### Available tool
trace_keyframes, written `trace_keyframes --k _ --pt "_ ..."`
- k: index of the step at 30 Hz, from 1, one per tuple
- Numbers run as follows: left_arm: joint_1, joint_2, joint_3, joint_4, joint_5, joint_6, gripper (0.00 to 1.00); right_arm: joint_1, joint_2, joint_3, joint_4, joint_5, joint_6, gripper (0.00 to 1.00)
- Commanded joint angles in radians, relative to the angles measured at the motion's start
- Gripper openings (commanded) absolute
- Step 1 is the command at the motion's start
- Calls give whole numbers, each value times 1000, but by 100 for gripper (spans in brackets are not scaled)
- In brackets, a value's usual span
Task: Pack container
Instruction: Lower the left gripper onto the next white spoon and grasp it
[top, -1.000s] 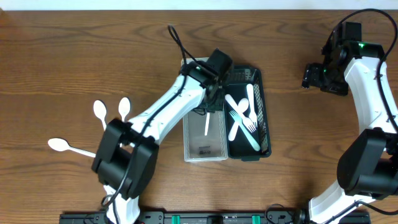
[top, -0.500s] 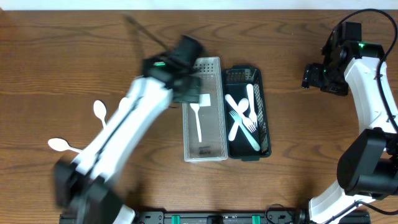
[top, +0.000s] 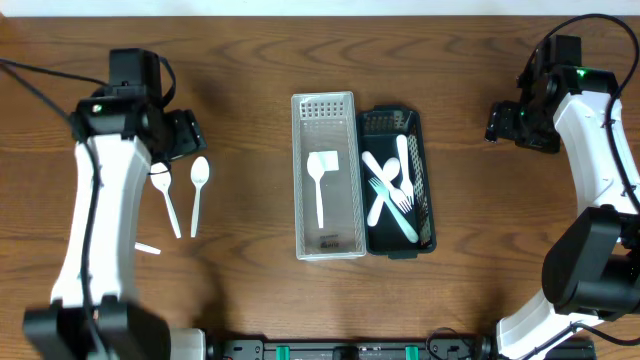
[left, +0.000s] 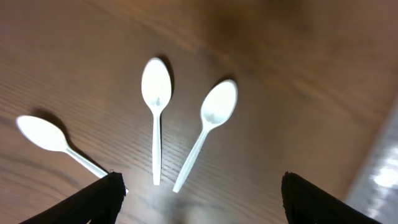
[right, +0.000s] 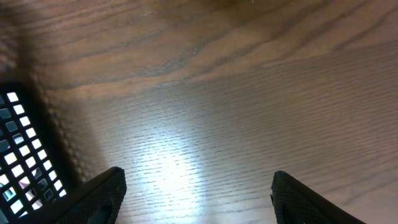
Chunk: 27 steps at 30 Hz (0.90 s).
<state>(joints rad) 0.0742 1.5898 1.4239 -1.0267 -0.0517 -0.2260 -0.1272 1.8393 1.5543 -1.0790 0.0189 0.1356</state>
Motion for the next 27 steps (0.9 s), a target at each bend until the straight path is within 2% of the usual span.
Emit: trace_keyframes --k 1,13,21,25,27 --pt "14 88 -53 38 26 68 83 -1 0 -3 2 -1 -13 78" --pt "14 332 -137 140 72 144 81 -1 0 -3 -3 -1 -14 78" --pt "14 354 -243 260 124 190 81 -1 0 -3 -6 -1 -14 78" --pt "14 354 -248 267 124 201 80 -1 0 -3 -7 0 -14 77" --pt "14 354 -248 266 124 204 74 -1 0 -3 -7 0 -14 78"
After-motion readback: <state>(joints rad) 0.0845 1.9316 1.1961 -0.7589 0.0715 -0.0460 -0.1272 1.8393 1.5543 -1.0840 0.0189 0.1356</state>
